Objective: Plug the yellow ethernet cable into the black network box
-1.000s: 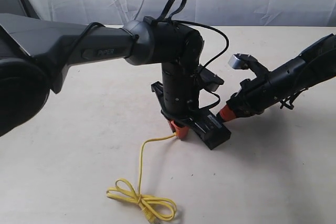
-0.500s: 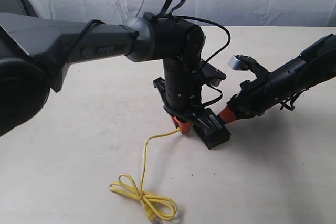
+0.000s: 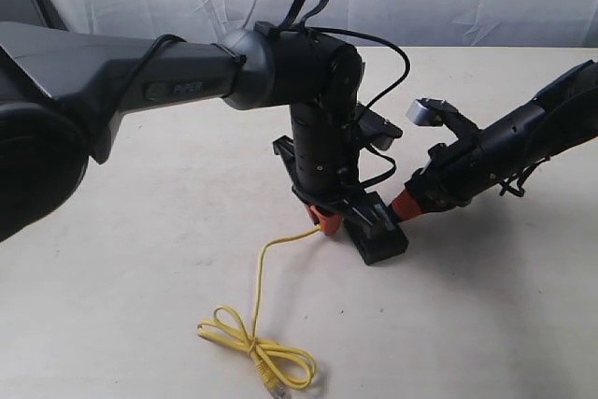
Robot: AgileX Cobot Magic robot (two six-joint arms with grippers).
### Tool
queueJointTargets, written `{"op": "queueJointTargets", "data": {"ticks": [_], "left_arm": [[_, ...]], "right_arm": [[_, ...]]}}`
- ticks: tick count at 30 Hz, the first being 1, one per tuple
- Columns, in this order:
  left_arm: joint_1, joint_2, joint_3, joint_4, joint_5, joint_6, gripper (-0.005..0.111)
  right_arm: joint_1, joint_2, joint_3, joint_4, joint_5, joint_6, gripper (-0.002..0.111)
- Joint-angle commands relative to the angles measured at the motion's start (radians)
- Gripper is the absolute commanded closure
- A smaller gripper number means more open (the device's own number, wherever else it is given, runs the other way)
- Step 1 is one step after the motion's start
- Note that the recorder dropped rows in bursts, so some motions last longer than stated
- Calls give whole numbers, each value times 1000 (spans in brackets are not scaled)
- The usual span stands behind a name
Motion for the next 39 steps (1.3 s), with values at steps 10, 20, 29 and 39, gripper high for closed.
{"op": "queueJointTargets", "data": {"ticks": [10, 20, 29, 39], "left_arm": [[-1, 3, -7, -38, -47, 48, 107], [-1, 3, -7, -82, -66, 56, 107], [-1, 3, -7, -80, -83, 37, 107], [-1, 3, -7, -108, -88, 116, 107]], "right_arm": [[-2, 0, -5, 38, 7, -30, 109], [32, 0, -5, 39, 45, -30, 109], [67, 0, -7, 40, 24, -30, 109], [67, 0, -15, 39, 17, -26, 109]]}}
